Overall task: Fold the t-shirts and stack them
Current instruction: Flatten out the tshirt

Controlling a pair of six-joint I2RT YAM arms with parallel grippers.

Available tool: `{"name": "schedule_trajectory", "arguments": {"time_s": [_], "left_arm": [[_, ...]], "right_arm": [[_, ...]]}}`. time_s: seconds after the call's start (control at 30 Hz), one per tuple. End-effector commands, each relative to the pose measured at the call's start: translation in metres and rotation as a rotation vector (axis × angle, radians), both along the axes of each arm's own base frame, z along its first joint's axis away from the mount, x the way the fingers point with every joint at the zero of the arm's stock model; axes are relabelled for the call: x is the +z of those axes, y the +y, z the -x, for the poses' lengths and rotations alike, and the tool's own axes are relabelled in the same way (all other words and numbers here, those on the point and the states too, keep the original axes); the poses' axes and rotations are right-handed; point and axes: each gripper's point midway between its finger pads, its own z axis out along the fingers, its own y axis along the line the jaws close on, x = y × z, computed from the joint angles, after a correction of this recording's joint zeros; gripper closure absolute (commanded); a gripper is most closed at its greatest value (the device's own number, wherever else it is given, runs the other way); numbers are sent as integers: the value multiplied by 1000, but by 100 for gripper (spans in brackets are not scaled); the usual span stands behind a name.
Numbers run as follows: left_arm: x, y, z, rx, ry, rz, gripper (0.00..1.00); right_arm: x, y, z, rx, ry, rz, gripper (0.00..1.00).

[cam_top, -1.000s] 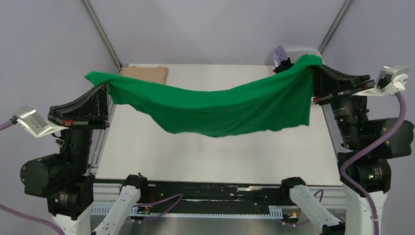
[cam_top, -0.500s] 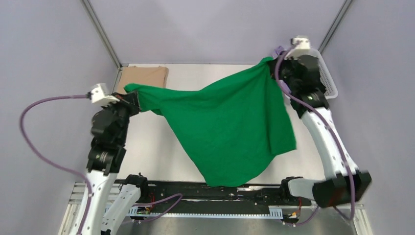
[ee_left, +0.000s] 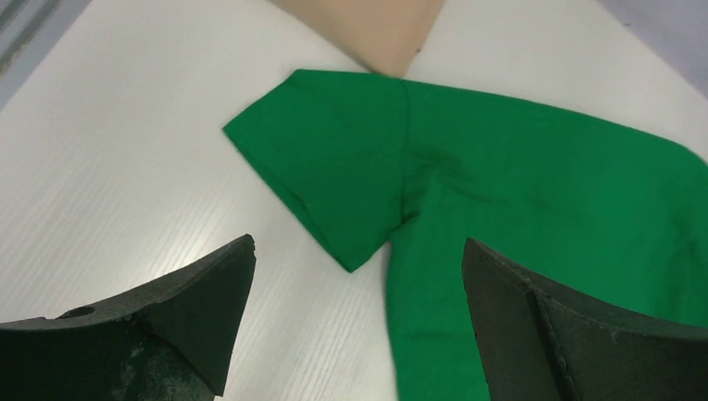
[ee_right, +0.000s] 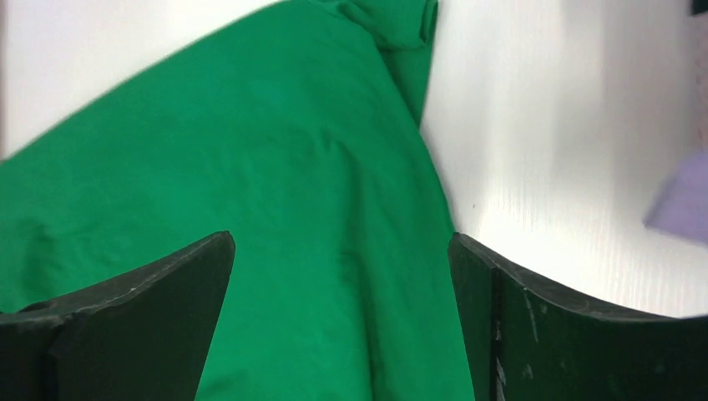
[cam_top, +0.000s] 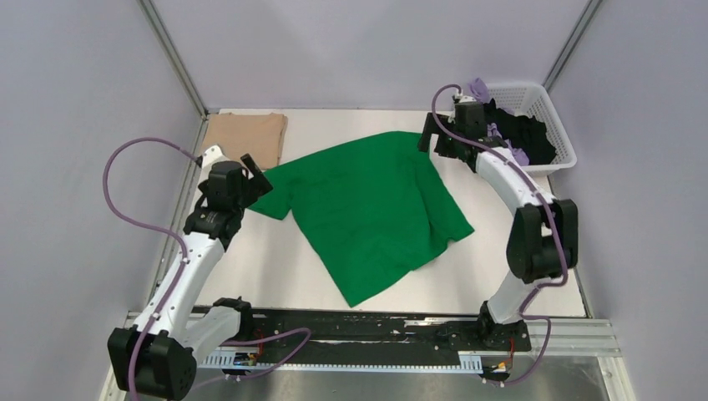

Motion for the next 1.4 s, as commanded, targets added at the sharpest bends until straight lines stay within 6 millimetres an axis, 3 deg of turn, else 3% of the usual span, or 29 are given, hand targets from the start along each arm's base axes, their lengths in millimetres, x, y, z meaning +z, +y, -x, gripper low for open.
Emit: {"name": "schedule_trajectory", "arguments": {"time_s": [0.0,0.2,0.23,0.27,0.3,0.33,0.37,0.4,0.43,0.47,0.53,0.67,0.83,0.97,1.1,1.27,1.33,1.37], "left_arm": [[34,-34,-27,-170,-147,84,0],[13,-77,-68,-344,-102,187,0],[-10,-85,-75,-371,-36,209,0],[-5,-90,-82,-387,-46,221,0],[-20,-99,-86,-421,-2,250,0],[-17,-105,-95,-444,-14,263,0],[-35,-113,-98,-469,33,297,0],[-35,-118,-106,-486,19,309,0],[-54,-124,-110,-499,64,341,0],[-57,-128,-115,-508,67,357,0],[-85,-143,-118,-557,144,422,0],[-113,-158,-114,-584,220,470,0],[-139,-170,-91,-602,305,447,0],[-159,-189,-55,-650,404,465,0],[-176,-214,-6,-704,513,465,0],[-171,-270,51,-832,557,509,0],[-160,-291,62,-885,537,528,0],[-150,-302,58,-908,492,537,0]], "right_arm": [[63,4,34,-47,-131,-104,0],[15,32,123,15,49,-263,0],[6,40,137,29,82,-283,0],[-1,45,150,37,108,-295,0],[-8,50,163,48,135,-307,0],[-17,55,173,56,166,-309,0],[-26,58,183,58,197,-315,0],[-35,61,192,61,230,-318,0],[-44,64,199,69,258,-321,0],[-55,64,204,65,289,-320,0],[-73,60,207,38,332,-293,0],[-101,47,196,-48,381,-212,0],[-122,27,165,-145,419,-158,0],[-122,11,125,-189,401,-148,0],[-123,0,76,-194,368,-116,0],[-129,-8,15,-190,343,-117,0],[-124,-8,-13,-177,310,-121,0],[-122,-10,-24,-178,298,-117,0]]}}
